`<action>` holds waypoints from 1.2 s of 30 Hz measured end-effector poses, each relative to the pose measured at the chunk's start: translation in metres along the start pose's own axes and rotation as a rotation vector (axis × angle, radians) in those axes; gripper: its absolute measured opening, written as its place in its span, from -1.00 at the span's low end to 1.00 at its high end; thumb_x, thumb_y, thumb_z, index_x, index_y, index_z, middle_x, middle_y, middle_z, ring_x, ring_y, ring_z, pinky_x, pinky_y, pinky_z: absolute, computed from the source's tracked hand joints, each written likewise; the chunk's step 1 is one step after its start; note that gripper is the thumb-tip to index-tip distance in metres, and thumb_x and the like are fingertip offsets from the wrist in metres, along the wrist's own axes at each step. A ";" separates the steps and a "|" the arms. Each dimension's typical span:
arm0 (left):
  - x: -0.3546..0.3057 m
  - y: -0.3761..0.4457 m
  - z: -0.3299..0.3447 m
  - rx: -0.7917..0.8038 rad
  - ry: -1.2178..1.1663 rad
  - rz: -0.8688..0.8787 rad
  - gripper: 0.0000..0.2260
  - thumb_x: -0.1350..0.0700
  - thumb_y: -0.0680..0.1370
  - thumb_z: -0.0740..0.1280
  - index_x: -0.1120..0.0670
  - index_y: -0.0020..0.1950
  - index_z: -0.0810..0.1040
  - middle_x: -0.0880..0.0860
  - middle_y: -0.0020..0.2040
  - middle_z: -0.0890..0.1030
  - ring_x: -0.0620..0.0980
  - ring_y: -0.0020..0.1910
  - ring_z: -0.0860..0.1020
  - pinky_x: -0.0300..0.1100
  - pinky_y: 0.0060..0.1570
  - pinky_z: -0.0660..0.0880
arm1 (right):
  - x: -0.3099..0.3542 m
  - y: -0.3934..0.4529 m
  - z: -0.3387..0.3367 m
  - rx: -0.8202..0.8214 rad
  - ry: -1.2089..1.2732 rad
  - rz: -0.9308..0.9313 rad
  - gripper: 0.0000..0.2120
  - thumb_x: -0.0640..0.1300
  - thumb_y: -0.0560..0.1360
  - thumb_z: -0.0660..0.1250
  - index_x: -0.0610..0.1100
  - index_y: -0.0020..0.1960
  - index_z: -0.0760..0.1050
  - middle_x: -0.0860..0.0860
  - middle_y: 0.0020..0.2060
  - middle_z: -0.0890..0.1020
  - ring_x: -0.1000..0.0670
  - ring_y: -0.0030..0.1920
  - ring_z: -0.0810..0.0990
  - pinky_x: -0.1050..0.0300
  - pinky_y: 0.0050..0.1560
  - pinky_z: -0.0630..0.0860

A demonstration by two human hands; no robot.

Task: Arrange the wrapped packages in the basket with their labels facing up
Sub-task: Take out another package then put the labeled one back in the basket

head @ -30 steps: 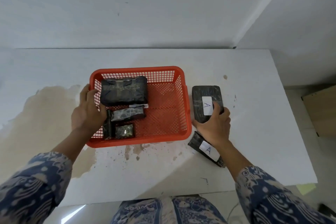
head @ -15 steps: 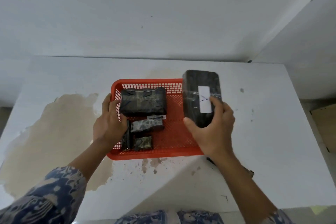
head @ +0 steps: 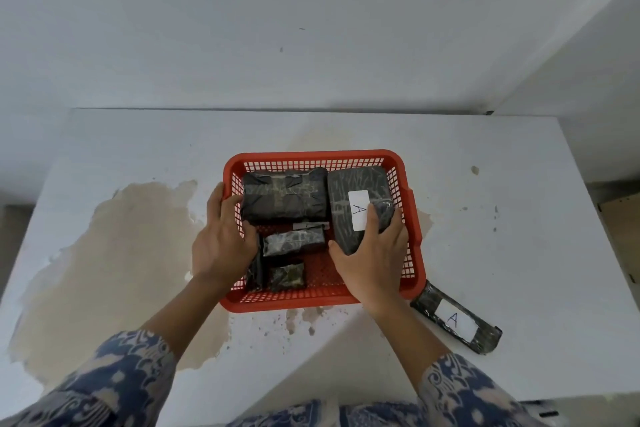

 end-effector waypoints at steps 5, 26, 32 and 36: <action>0.001 0.000 0.001 0.001 -0.006 -0.002 -0.57 0.05 0.54 0.40 0.07 0.37 0.40 0.04 0.55 0.25 0.14 -0.22 0.63 -0.29 -0.44 0.35 | -0.001 0.004 0.002 0.085 -0.072 -0.035 0.05 0.55 0.38 0.17 0.02 0.64 -0.14 -0.20 0.62 -0.11 -0.28 0.59 -0.10 -0.19 0.51 0.02; 0.005 0.000 0.005 0.012 -0.001 0.030 -0.55 0.00 0.54 0.40 0.03 0.37 0.36 0.06 0.56 0.22 0.14 -0.15 0.64 -0.38 -0.45 0.27 | -0.025 0.025 -0.027 0.190 -0.439 -0.587 -0.44 0.00 0.64 0.25 0.06 0.59 0.17 -0.08 0.56 0.26 -0.16 0.48 0.25 -0.10 0.47 0.24; 0.005 0.000 0.005 0.015 -0.002 0.026 -0.55 -0.01 0.54 0.39 0.02 0.38 0.35 0.04 0.57 0.20 0.13 -0.13 0.64 -0.34 -0.42 0.33 | -0.025 0.025 -0.023 0.182 -0.423 -0.582 -0.38 0.02 0.61 0.30 0.06 0.60 0.14 -0.09 0.56 0.25 -0.17 0.47 0.26 -0.12 0.46 0.24; 0.005 0.000 0.005 0.016 0.000 0.028 -0.55 0.00 0.55 0.39 0.04 0.39 0.36 0.05 0.57 0.21 0.12 -0.12 0.64 -0.32 -0.41 0.36 | -0.023 0.024 -0.031 0.225 -0.318 -0.619 -0.21 0.09 0.51 0.42 0.03 0.61 0.10 -0.09 0.57 0.19 -0.16 0.51 0.16 -0.13 0.49 0.16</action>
Point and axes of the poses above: each hand's wrist, its own y-axis towards the middle knuckle, its own z-axis out of the palm, x = y × z, the point moved 5 cm from there along y, towards the middle knuckle
